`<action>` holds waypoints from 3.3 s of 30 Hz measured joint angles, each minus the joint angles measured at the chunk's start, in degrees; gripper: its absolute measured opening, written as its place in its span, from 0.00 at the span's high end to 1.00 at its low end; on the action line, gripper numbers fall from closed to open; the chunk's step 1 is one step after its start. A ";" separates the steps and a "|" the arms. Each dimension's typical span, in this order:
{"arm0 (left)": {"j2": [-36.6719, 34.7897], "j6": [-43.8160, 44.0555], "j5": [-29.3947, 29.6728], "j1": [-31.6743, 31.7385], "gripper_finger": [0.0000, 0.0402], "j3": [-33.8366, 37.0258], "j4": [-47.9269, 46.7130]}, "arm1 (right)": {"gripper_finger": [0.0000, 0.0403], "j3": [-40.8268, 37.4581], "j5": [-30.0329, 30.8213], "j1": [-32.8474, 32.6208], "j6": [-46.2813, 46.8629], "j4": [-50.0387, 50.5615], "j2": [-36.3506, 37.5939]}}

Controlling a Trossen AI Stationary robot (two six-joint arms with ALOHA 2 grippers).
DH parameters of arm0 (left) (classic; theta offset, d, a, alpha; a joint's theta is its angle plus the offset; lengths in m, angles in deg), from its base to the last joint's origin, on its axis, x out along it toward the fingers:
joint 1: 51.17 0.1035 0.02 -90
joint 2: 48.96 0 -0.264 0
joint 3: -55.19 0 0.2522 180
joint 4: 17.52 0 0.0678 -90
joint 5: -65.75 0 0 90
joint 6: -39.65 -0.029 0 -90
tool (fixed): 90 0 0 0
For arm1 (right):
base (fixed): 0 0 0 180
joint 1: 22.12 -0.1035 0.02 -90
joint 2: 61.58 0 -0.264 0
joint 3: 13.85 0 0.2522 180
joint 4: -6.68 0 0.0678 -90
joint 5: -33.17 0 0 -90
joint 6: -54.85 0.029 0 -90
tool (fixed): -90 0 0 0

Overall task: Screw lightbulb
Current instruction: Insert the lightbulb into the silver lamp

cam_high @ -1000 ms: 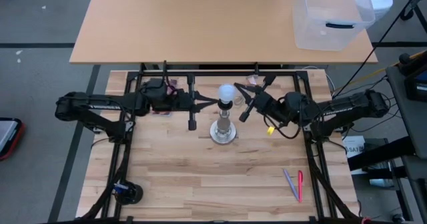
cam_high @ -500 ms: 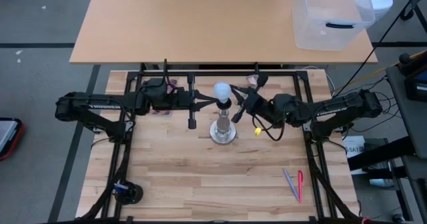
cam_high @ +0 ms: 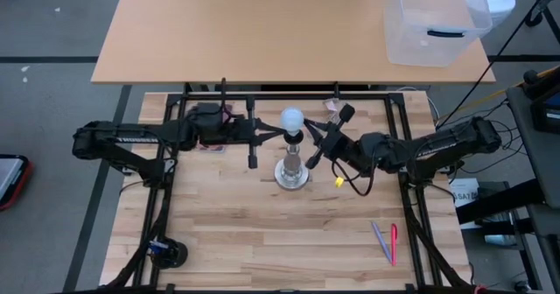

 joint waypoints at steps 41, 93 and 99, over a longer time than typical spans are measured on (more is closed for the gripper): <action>-1.85 1.27 -4.08 0.72 1.00 0.00 2.80 | 1.00 -0.02 -3.91 4.10 -2.09 -3.06 0.31; -1.66 0.09 -4.51 -0.29 1.00 0.02 0.65 | 1.00 -0.04 2.88 0.74 -7.90 -2.14 0.28; -1.69 0.07 -4.51 -0.14 1.00 0.00 1.83 | 1.00 -0.04 0.12 1.54 -9.15 -3.46 0.33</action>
